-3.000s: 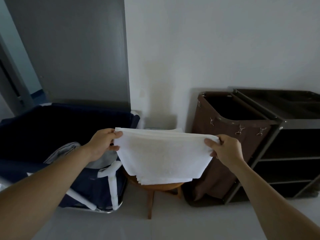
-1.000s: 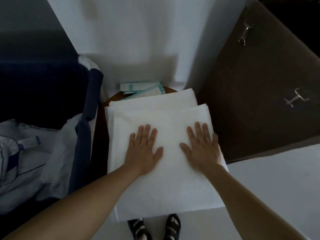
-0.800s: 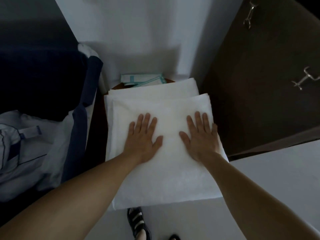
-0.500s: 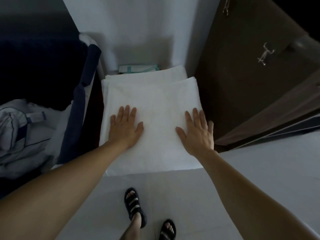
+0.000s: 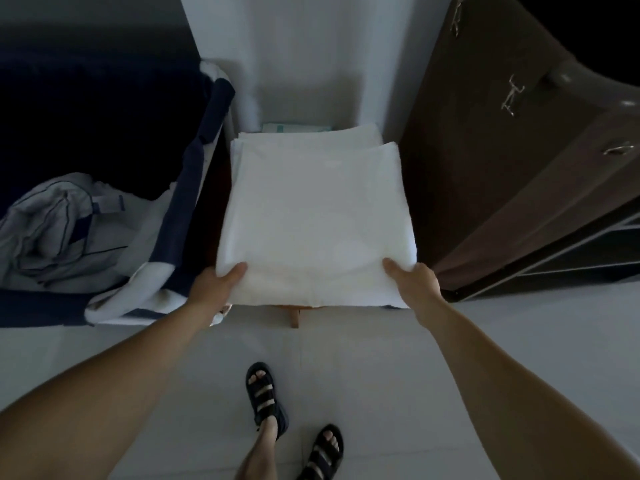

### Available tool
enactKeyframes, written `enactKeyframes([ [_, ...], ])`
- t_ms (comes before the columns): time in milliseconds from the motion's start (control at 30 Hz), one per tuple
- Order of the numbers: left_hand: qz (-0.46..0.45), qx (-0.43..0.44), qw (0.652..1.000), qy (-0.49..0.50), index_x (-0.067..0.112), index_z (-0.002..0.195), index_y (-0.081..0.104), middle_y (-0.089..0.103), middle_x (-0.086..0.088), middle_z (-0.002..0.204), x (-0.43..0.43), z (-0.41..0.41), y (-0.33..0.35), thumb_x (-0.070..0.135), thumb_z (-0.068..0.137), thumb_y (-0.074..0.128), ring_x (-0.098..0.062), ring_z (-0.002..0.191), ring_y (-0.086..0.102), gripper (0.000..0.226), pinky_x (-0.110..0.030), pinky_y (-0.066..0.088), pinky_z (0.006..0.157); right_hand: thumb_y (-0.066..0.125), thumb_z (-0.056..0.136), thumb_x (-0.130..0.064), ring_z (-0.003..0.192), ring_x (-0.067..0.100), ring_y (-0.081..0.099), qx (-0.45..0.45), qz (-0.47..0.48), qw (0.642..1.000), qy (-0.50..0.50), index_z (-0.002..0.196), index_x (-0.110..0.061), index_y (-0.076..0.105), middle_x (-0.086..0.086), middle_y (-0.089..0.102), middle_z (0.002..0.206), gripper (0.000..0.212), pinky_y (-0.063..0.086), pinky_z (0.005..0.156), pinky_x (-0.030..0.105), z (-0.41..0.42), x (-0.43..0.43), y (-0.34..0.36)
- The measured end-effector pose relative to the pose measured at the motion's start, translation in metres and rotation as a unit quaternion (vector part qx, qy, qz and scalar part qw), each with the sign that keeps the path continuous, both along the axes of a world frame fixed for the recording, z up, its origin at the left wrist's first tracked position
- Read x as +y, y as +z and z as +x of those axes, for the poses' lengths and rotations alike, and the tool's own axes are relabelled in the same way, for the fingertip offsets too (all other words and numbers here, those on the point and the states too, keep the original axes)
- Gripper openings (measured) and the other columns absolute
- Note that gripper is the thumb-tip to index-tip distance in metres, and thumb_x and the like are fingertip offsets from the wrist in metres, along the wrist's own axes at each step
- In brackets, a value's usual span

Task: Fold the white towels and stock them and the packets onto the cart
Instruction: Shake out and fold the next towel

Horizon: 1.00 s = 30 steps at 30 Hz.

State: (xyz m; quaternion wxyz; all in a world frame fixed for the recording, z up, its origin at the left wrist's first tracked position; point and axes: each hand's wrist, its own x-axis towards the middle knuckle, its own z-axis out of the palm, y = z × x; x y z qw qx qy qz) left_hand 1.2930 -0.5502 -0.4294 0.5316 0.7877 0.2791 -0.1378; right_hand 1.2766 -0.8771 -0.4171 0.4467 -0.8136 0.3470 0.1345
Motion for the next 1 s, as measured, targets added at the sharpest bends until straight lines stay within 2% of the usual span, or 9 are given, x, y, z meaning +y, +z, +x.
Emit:
enactKeyframes([
  [100, -0.045, 0.055, 0.997, 0.011, 0.004, 0.121, 0.058, 0.063, -0.008, 0.108, 0.011, 0.001, 0.014, 0.036, 0.09, 0.07, -0.018, 0.082, 0.056, 0.046, -0.026, 0.052, 0.064, 0.07, 0.088, -0.047, 0.095, 0.029, 0.061, -0.002, 0.026, 1.0, 0.006, 0.12, -0.003, 0.055, 0.01, 0.062, 0.108, 0.056, 0.055, 0.078, 0.04, 0.003, -0.003, 0.015],
  [200, -0.101, 0.096, 0.99, 0.006, 0.005, 0.12, 0.059, 0.063, -0.009, 0.106, 0.023, 0.013, 0.031, 0.034, 0.082, 0.079, -0.025, 0.094, 0.059, 0.051, -0.038, 0.052, 0.086, 0.081, 0.08, -0.03, 0.095, 0.032, 0.066, 0.009, 0.101, 0.994, -0.031, 0.109, -0.003, 0.06, 0.013, 0.067, 0.108, 0.046, 0.057, 0.088, 0.05, 0.012, -0.009, 0.031],
  [333, -0.141, 0.128, 0.981, -0.018, 0.0, 0.118, 0.06, 0.066, -0.017, 0.11, 0.028, 0.025, 0.05, 0.019, 0.081, 0.078, -0.031, 0.101, 0.061, 0.045, -0.042, 0.053, 0.09, 0.076, 0.079, -0.007, 0.093, 0.039, 0.066, 0.03, 0.202, 0.977, -0.056, 0.108, 0.001, 0.06, 0.019, 0.067, 0.105, 0.034, 0.057, 0.084, 0.06, 0.019, -0.01, 0.047],
  [500, -0.153, 0.147, 0.977, -0.023, 0.005, 0.112, 0.063, 0.069, -0.018, 0.108, 0.025, 0.038, 0.046, 0.035, 0.081, 0.078, -0.035, 0.1, 0.064, 0.046, -0.044, 0.056, 0.085, 0.078, 0.084, -0.022, 0.097, 0.045, 0.067, 0.052, 0.237, 0.968, -0.056, 0.114, -0.001, 0.06, 0.02, 0.069, 0.108, 0.04, 0.054, 0.079, 0.068, 0.025, -0.005, 0.046],
  [600, -0.145, 0.154, 0.977, -0.033, 0.004, 0.107, 0.062, 0.068, -0.016, 0.103, 0.017, 0.052, 0.051, 0.031, 0.084, 0.077, -0.031, 0.091, 0.064, 0.039, -0.037, 0.053, 0.071, 0.077, 0.085, -0.018, 0.095, 0.042, 0.068, 0.038, 0.231, 0.971, -0.049, 0.116, -0.001, 0.061, 0.018, 0.07, 0.108, 0.038, 0.056, 0.082, 0.062, 0.038, -0.002, 0.059],
  [733, -0.158, 0.166, 0.971, -0.063, 0.0, 0.115, 0.062, 0.068, -0.022, 0.111, 0.021, 0.1, 0.095, 0.024, 0.085, 0.075, -0.037, 0.101, 0.065, 0.041, -0.045, 0.056, 0.086, 0.072, 0.088, -0.01, 0.093, 0.038, 0.069, -0.021, 0.225, 0.974, -0.024, 0.116, -0.001, 0.063, 0.018, 0.072, 0.107, 0.03, 0.057, 0.081, 0.051, 0.077, -0.001, 0.114],
  [867, -0.168, 0.081, 0.979, -0.075, -0.004, 0.121, 0.063, 0.068, -0.017, 0.096, 0.028, 0.17, 0.165, 0.021, 0.091, 0.066, -0.025, 0.078, 0.065, 0.039, -0.029, 0.057, 0.056, 0.067, 0.092, -0.011, 0.074, 0.03, 0.064, -0.076, 0.219, 0.972, -0.035, 0.09, -0.005, 0.062, 0.014, 0.067, 0.086, 0.008, 0.053, 0.06, 0.042, 0.138, 0.002, 0.177],
  [900, -0.174, 0.071, 0.979, -0.076, -0.002, 0.117, 0.065, 0.069, -0.015, 0.089, 0.029, 0.185, 0.183, 0.021, 0.092, 0.066, -0.023, 0.073, 0.066, 0.034, -0.027, 0.056, 0.052, 0.066, 0.093, -0.012, 0.071, 0.03, 0.063, -0.082, 0.219, 0.971, -0.045, 0.085, -0.008, 0.059, 0.013, 0.065, 0.083, 0.011, 0.053, 0.055, 0.041, 0.154, 0.003, 0.191],
  [1000, -0.196, 0.05, 0.977, -0.061, 0.004, 0.104, 0.068, 0.067, -0.013, 0.079, 0.03, 0.23, 0.23, 0.019, 0.093, 0.065, -0.022, 0.064, 0.066, 0.019, -0.025, 0.054, 0.045, 0.066, 0.093, -0.016, 0.077, 0.032, 0.065, -0.105, 0.215, 0.969, -0.057, 0.096, -0.008, 0.062, 0.015, 0.067, 0.092, 0.01, 0.056, 0.049, 0.039, 0.205, 0.001, 0.225],
])
